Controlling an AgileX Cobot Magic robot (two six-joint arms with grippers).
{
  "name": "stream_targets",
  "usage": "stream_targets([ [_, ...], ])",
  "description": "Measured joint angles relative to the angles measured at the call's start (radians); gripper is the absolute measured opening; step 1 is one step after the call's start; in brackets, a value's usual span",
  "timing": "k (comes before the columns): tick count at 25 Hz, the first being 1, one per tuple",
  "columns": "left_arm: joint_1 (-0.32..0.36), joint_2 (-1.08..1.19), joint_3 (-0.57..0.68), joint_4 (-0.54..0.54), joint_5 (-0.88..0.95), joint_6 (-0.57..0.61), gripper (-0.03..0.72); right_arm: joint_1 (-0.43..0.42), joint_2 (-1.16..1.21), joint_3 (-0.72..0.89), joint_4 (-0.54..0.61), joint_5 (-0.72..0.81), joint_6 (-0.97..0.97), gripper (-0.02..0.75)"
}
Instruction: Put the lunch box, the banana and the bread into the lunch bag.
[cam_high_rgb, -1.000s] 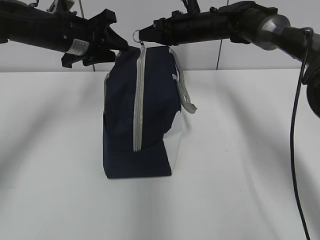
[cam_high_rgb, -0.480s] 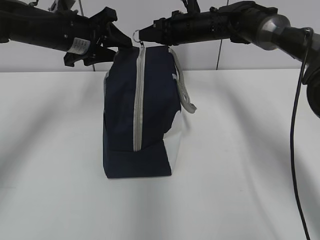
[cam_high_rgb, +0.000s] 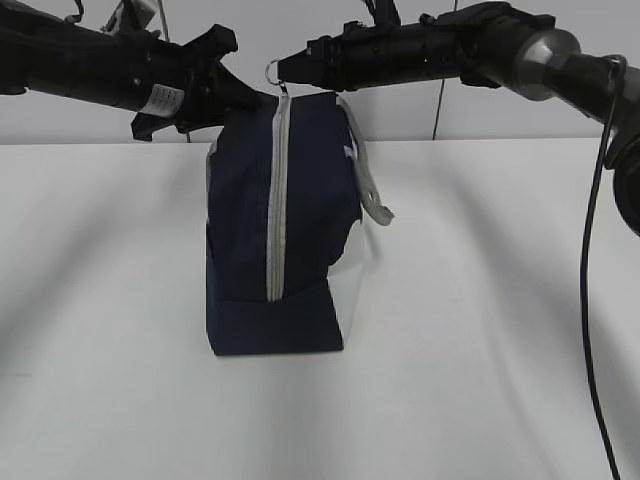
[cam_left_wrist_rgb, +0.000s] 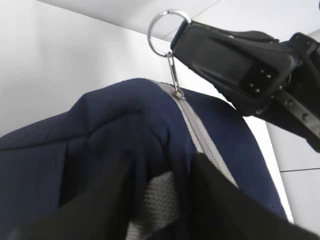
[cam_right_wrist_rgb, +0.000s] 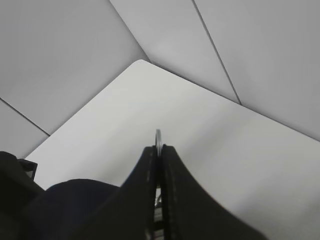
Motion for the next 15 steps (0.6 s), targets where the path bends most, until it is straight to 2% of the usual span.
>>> stream_targets([
  [4, 0.000, 0.000, 0.000, -0.002, 0.000, 0.035, 0.096, 0.000, 0.000, 0.000, 0.000, 0.000, 0.000, -0.016],
  [6, 0.000, 0.000, 0.000, -0.002, 0.001, 0.051, 0.052, 0.000, 0.000, 0.000, 0.000, 0.000, 0.000, -0.016],
  [8, 0.000, 0.000, 0.000, -0.002, 0.005, 0.070, 0.032, 0.000, 0.000, 0.000, 0.004, 0.002, 0.000, -0.016],
  [15, 0.000, 0.000, 0.000, -0.006, 0.054, 0.144, 0.029, 0.000, 0.000, 0.000, 0.008, 0.009, 0.019, -0.016],
])
